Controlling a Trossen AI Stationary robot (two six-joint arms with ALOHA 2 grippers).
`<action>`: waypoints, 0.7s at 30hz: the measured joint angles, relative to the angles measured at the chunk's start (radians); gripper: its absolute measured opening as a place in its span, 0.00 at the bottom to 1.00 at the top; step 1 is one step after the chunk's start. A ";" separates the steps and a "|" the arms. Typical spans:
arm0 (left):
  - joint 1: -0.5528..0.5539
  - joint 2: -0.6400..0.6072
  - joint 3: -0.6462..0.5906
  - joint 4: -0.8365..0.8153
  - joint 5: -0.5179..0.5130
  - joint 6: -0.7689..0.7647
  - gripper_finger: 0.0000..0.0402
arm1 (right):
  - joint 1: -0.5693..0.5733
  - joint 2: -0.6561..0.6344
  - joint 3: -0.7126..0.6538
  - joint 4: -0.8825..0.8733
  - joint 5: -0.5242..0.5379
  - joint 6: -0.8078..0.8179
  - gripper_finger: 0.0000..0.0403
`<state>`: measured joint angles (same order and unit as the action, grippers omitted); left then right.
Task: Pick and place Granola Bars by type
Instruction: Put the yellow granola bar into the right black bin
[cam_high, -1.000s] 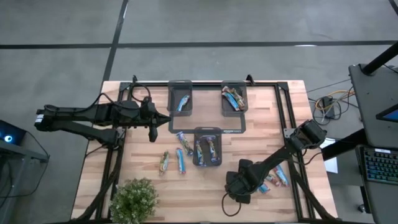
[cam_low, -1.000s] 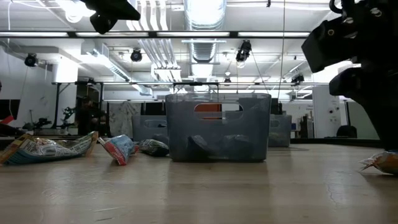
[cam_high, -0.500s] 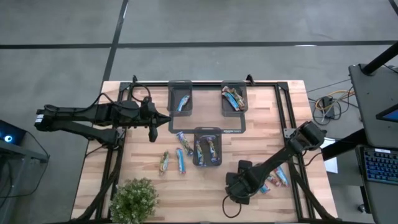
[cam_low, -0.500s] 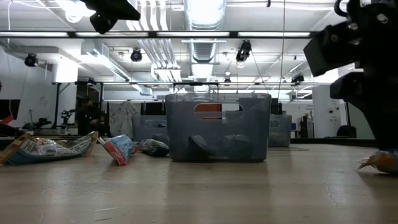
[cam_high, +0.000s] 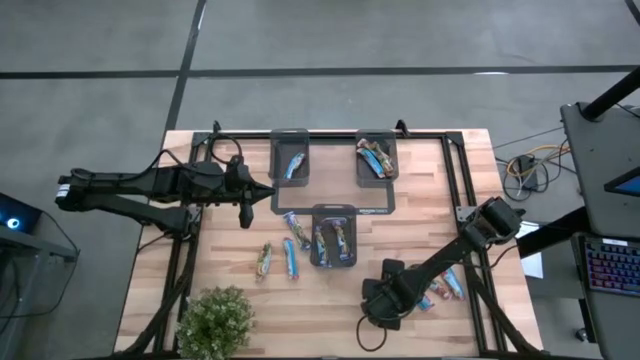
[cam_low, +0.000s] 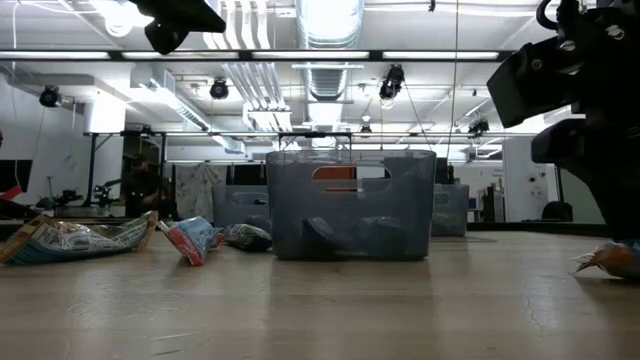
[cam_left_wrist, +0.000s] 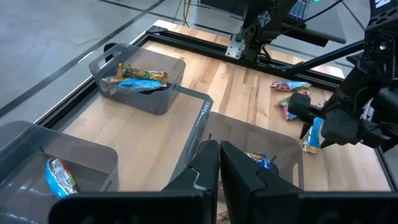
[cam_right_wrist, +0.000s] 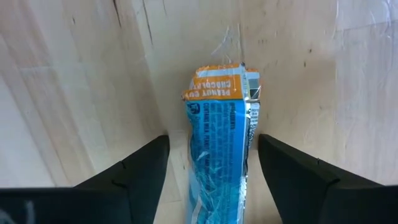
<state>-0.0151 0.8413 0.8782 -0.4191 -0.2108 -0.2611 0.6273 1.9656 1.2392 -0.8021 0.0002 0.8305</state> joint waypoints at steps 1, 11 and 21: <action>0.000 0.000 0.000 0.000 0.000 0.000 0.00 | 0.000 0.000 0.000 0.000 0.000 0.001 0.56; 0.000 0.000 0.000 0.000 0.000 0.000 0.00 | 0.001 0.003 0.016 -0.006 -0.022 -0.015 0.33; 0.000 0.000 0.000 0.000 0.000 0.000 0.00 | 0.001 0.004 0.022 -0.009 -0.025 -0.022 0.16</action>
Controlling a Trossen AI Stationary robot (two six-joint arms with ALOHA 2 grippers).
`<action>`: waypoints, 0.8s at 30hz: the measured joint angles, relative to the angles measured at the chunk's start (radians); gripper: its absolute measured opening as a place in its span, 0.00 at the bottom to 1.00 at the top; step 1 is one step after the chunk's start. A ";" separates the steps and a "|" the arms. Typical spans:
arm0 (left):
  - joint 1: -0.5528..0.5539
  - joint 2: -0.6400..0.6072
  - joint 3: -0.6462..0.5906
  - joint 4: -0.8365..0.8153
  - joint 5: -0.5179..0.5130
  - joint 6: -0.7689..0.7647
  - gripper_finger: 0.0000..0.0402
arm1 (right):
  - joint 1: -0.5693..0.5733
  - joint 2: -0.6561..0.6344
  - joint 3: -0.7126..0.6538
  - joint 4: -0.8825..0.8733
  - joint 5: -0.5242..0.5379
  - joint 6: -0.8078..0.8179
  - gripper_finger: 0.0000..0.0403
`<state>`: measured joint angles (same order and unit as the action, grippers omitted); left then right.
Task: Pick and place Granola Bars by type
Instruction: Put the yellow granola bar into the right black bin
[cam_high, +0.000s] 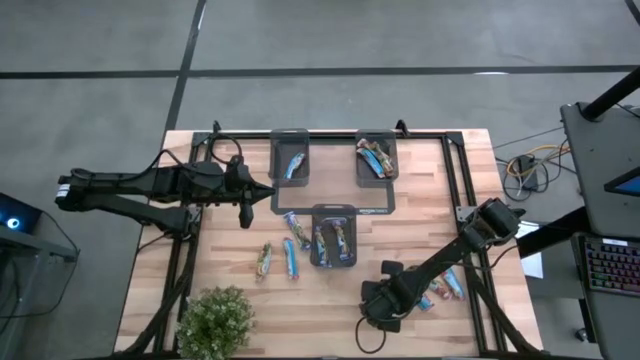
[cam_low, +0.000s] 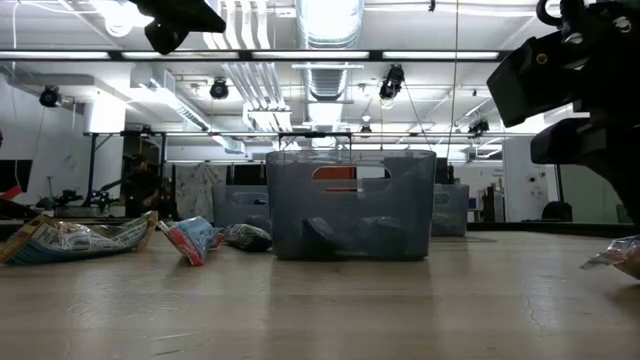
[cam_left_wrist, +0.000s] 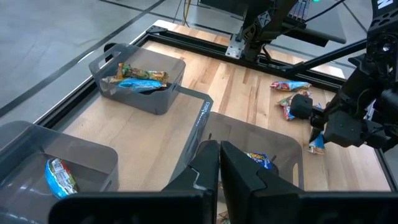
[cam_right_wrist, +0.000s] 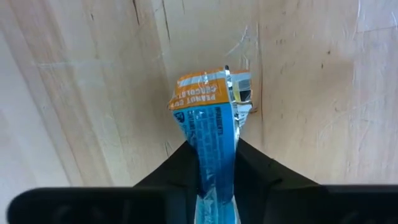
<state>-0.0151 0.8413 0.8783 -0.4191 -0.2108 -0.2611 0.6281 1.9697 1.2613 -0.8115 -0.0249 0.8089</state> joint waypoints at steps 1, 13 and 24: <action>0.000 0.000 0.000 0.000 0.000 0.000 0.00 | 0.000 0.000 0.002 -0.001 -0.001 0.000 0.15; 0.000 0.000 0.000 0.000 0.000 0.000 0.00 | 0.002 0.006 0.066 -0.093 -0.009 -0.005 0.13; 0.000 0.000 0.000 0.000 0.000 0.000 0.00 | -0.026 0.002 0.169 -0.213 0.055 -0.007 0.13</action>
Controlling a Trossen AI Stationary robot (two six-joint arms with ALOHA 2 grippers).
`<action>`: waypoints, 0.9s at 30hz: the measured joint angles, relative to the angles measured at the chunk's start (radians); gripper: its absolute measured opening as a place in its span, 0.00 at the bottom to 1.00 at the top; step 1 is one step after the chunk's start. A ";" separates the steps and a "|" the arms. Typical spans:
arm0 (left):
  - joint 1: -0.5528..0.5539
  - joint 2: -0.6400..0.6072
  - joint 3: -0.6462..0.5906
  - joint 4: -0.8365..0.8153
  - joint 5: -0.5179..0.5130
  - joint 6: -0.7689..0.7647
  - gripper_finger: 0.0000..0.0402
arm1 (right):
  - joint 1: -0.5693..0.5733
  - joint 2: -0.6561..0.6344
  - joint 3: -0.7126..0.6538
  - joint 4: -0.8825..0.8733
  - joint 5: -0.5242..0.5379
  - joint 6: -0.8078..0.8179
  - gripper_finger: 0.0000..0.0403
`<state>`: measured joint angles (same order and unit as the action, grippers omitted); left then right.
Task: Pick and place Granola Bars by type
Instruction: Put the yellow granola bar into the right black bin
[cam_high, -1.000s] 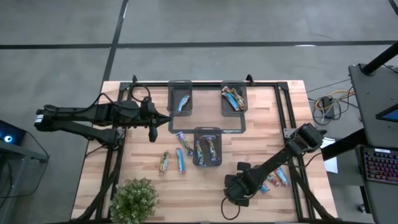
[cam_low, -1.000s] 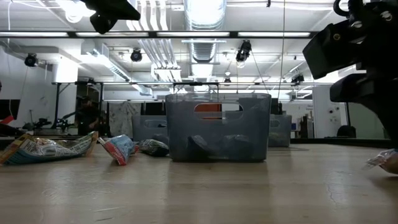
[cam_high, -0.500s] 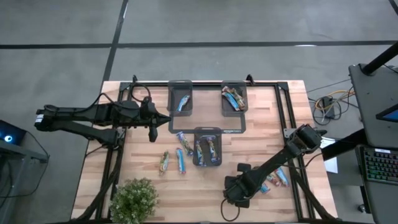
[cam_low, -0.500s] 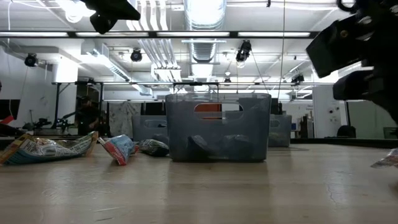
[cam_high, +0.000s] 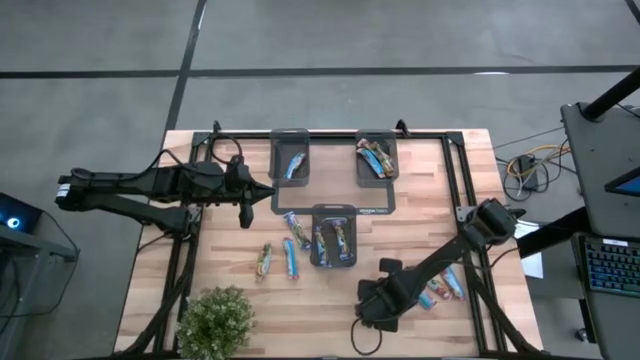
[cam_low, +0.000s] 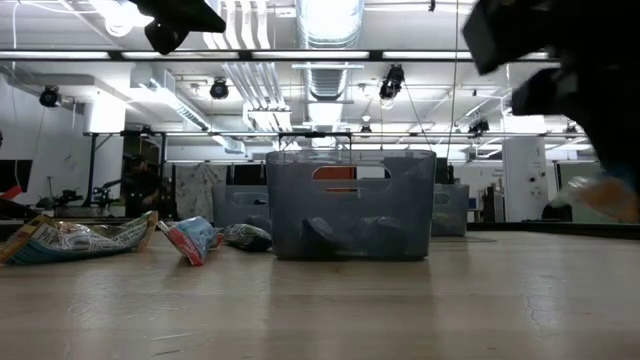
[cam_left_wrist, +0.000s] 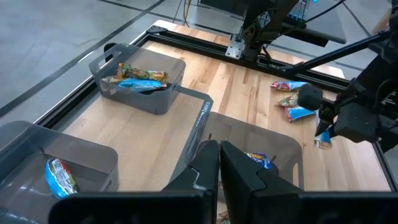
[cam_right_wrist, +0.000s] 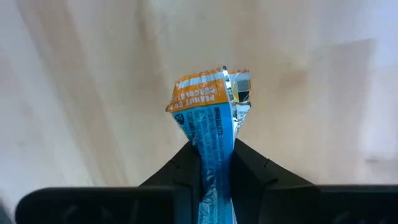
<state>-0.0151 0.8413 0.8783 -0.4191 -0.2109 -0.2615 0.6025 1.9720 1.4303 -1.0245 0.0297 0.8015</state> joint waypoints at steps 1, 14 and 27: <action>0.000 0.000 0.000 0.000 0.000 0.000 0.00 | -0.006 0.000 0.014 -0.015 0.006 -0.001 0.13; 0.000 0.000 0.000 0.000 0.000 -0.002 0.00 | -0.133 -0.087 0.106 -0.078 0.091 -0.050 0.13; 0.000 0.000 0.000 0.001 0.002 -0.009 0.00 | -0.438 -0.259 0.103 -0.098 0.105 -0.180 0.13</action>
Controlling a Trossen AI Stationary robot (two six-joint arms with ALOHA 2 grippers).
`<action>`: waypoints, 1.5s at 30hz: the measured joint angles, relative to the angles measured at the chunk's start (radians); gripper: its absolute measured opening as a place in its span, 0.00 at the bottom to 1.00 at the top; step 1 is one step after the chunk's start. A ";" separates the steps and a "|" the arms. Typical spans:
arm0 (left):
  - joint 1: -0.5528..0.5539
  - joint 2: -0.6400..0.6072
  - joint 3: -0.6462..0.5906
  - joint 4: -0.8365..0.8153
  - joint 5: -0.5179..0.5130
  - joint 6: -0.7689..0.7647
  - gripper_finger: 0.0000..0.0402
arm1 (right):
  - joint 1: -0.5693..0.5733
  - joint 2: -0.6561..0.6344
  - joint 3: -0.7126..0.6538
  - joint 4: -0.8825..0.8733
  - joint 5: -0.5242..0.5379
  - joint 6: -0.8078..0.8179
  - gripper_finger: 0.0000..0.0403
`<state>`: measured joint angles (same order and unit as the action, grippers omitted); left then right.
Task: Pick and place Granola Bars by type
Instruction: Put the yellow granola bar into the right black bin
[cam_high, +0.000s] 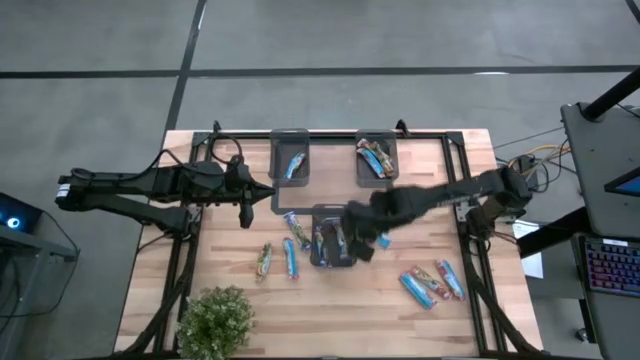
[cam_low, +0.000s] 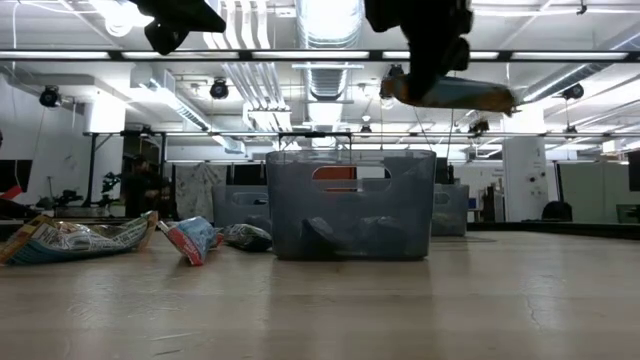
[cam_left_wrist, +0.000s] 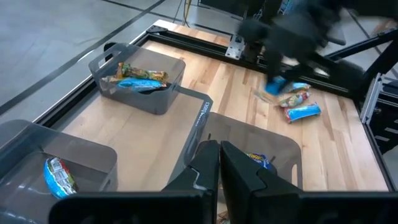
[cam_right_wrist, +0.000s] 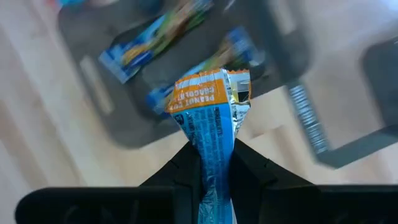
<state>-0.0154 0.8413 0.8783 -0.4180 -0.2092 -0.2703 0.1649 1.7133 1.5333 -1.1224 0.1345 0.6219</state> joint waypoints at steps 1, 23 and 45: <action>0.000 0.000 0.000 -0.001 0.000 0.000 0.00 | -0.031 -0.009 0.000 -0.002 0.000 -0.025 0.13; 0.000 0.000 0.000 -0.001 0.003 -0.056 0.00 | -0.741 -0.129 -0.002 0.117 -0.117 -0.300 0.13; 0.000 0.000 0.000 -0.001 0.002 -0.178 0.00 | -0.857 0.102 -0.002 0.208 -0.167 -0.098 0.13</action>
<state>-0.0154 0.8413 0.8783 -0.4187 -0.2069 -0.4485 -0.6922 1.8151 1.5311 -0.9149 -0.0329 0.5243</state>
